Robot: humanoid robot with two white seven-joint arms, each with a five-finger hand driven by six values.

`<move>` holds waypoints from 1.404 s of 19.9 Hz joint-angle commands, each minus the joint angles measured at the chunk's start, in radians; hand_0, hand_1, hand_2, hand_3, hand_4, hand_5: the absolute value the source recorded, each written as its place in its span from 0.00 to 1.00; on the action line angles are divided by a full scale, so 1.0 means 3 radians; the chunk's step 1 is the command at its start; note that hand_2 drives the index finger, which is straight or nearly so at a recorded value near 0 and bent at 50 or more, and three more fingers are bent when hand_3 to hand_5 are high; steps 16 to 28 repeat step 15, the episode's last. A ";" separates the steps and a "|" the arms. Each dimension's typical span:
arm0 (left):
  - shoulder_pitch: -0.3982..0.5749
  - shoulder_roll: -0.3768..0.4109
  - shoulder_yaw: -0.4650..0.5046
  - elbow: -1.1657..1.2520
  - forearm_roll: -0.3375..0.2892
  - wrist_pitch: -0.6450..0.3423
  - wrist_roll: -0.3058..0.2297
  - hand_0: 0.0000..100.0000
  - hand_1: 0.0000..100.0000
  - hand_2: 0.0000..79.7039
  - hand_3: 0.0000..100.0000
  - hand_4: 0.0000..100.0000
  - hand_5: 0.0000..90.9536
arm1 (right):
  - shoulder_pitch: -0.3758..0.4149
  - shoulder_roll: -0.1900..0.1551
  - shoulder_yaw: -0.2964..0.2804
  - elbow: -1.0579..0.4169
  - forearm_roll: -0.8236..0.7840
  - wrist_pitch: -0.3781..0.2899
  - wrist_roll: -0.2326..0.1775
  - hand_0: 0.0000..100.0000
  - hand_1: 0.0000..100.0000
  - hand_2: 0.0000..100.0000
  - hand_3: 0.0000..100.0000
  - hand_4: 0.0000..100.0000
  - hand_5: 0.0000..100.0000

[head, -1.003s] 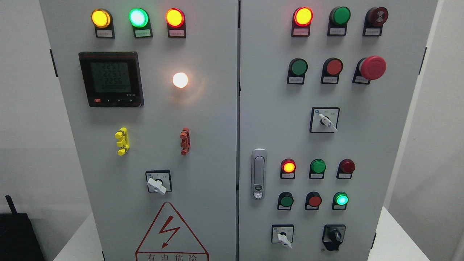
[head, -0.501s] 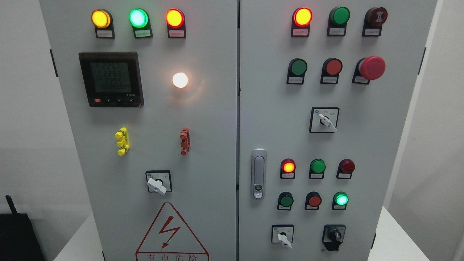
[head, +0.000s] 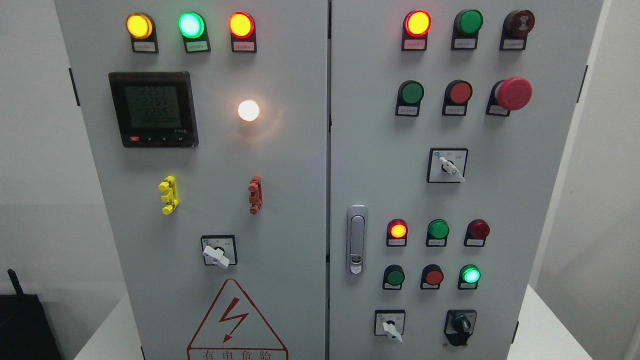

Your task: Trip black knob to open circuit

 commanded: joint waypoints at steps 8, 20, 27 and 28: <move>-0.0013 -0.0005 0.0004 0.0000 0.0008 0.0000 0.0001 0.12 0.39 0.00 0.00 0.00 0.00 | -0.0007 0.0020 0.0024 -0.0094 -0.0014 -0.0052 0.0025 0.02 0.00 0.00 0.00 0.00 0.00; -0.0013 -0.0005 0.0004 0.0000 0.0008 -0.0005 0.0001 0.12 0.39 0.00 0.00 0.00 0.00 | -0.0012 0.0045 0.0024 -0.0094 -0.0014 -0.0052 0.0020 0.01 0.00 0.00 0.00 0.00 0.00; -0.0013 -0.0005 0.0004 0.0000 0.0008 -0.0005 0.0001 0.12 0.39 0.00 0.00 0.00 0.00 | -0.0012 0.0045 0.0024 -0.0094 -0.0014 -0.0052 0.0020 0.01 0.00 0.00 0.00 0.00 0.00; -0.0013 -0.0005 0.0004 0.0000 0.0008 -0.0005 0.0001 0.12 0.39 0.00 0.00 0.00 0.00 | -0.0012 0.0045 0.0024 -0.0094 -0.0014 -0.0052 0.0020 0.01 0.00 0.00 0.00 0.00 0.00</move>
